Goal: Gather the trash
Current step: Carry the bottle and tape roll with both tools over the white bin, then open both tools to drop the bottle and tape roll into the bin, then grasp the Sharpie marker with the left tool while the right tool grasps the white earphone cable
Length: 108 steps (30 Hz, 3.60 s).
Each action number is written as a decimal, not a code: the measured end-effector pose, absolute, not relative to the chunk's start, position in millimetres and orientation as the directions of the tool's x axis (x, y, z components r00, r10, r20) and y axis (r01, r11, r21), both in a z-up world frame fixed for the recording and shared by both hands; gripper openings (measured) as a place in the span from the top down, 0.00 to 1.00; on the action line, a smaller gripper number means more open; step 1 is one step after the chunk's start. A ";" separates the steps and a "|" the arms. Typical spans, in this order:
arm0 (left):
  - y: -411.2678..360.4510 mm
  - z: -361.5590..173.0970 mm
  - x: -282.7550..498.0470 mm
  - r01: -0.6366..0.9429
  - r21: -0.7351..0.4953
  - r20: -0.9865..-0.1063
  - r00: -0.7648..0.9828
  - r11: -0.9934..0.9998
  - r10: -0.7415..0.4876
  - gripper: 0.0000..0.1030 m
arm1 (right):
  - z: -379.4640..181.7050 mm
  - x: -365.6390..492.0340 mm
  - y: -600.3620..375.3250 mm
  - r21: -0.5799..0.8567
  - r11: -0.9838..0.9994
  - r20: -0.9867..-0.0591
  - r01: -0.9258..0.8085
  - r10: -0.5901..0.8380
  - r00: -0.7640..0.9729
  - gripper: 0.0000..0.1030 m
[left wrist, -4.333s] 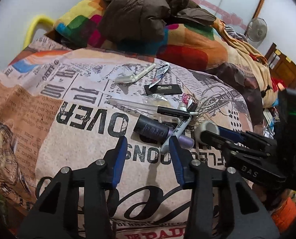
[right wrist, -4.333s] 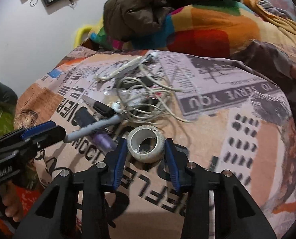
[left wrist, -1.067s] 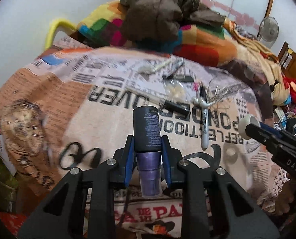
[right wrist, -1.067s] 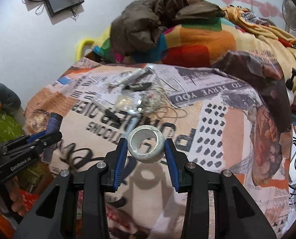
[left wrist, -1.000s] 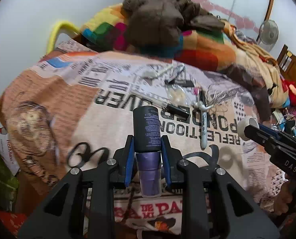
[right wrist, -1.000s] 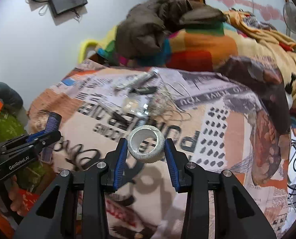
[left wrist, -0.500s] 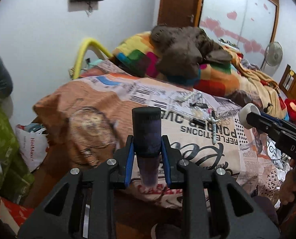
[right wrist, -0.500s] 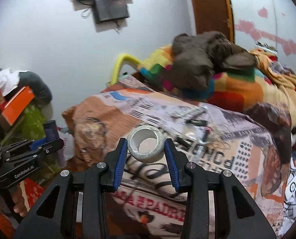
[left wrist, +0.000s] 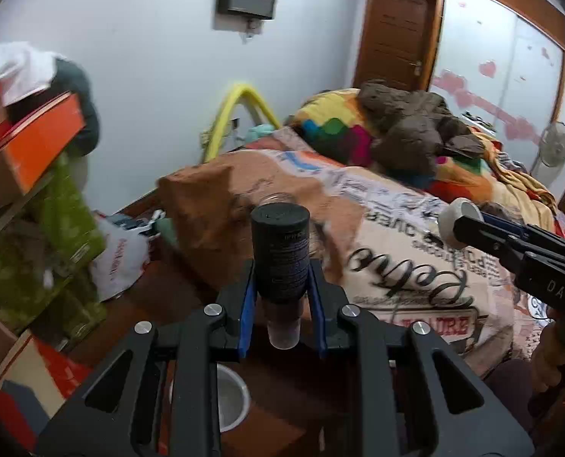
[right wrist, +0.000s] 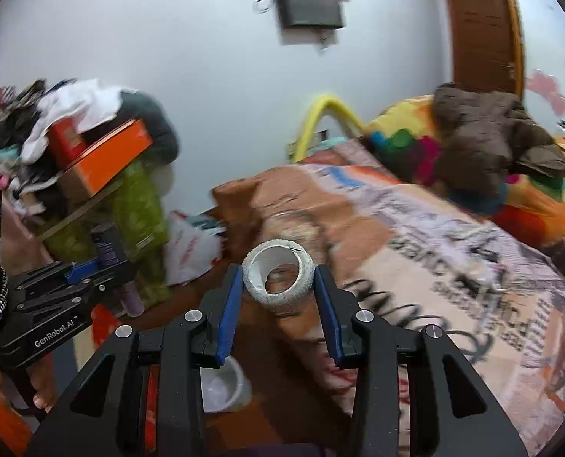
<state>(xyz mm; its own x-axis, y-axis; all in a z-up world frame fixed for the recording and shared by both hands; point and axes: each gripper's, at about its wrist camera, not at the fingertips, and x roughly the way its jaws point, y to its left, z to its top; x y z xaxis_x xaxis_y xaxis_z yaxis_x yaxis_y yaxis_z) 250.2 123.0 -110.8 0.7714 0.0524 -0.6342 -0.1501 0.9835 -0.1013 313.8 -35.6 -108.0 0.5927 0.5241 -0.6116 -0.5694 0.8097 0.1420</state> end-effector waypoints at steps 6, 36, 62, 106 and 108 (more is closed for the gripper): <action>165.2 -127.8 216.6 -0.236 -0.110 -0.653 0.750 0.965 0.109 0.76 | -131.7 303.0 15.7 0.176 0.752 -0.661 -0.635 0.568 0.490 0.66; 272.8 -333.8 182.7 -0.511 -0.222 -0.898 0.438 0.830 0.030 0.76 | -260.2 294.2 166.2 0.249 0.586 -0.873 -0.771 0.481 0.084 0.57; 255.6 -329.5 229.5 -0.456 -0.148 -0.916 0.397 0.878 0.052 0.66 | -251.6 322.4 126.4 0.173 0.666 -0.873 -0.725 0.445 0.201 0.40; -39.5 -116.3 341.5 0.029 -0.031 -0.702 0.711 0.999 -0.042 0.45 | -121.6 351.1 -194.1 0.098 0.930 -0.664 -0.355 0.327 0.673 0.40; -54.7 -120.3 352.6 0.054 -0.034 -0.707 0.704 0.998 -0.062 0.45 | -127.8 361.0 -214.9 0.110 0.943 -0.675 -0.314 0.303 0.673 0.40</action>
<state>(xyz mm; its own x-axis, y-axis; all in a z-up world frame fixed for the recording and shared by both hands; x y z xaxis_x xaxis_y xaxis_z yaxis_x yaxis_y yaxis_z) 352.6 -54.7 -120.3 0.7044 -0.0621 -0.7071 0.0537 0.9980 -0.0342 361.0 -214.9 -127.8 0.6726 0.3030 -0.6752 -0.3139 0.9430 0.1104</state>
